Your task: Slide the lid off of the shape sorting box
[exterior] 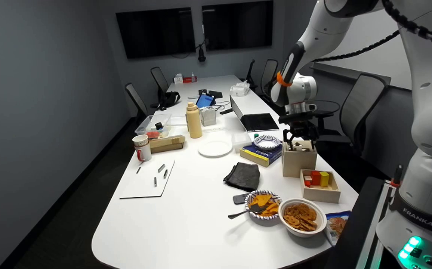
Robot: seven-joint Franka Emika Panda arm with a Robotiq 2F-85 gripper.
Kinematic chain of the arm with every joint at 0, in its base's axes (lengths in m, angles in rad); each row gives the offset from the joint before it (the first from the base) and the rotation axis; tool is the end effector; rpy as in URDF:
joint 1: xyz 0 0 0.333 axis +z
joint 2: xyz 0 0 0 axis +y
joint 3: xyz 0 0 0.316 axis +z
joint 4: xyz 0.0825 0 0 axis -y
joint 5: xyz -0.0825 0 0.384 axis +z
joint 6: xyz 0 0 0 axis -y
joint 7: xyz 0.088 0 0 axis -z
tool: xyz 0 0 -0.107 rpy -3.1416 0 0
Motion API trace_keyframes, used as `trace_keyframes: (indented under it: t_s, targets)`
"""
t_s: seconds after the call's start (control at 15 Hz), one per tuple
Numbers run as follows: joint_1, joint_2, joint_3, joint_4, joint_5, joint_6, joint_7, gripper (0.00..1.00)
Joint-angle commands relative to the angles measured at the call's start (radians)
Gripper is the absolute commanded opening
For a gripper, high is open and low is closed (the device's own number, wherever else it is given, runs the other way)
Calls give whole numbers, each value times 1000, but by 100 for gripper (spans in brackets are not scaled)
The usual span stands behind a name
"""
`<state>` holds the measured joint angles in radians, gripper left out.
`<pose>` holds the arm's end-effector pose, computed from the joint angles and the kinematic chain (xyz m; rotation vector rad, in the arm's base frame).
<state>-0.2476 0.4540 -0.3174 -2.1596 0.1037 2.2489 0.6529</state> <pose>0.4418 -0.2842 0.1709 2.4070 -1.8116 -0.5076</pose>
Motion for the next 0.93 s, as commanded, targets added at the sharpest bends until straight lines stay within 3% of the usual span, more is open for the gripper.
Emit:
trace_keyframes:
  t_s: [0.0, 0.87]
  targets:
    - [12, 27, -13, 43, -5, 0, 6, 100]
    - [13, 69, -29, 91, -21, -6, 11, 100]
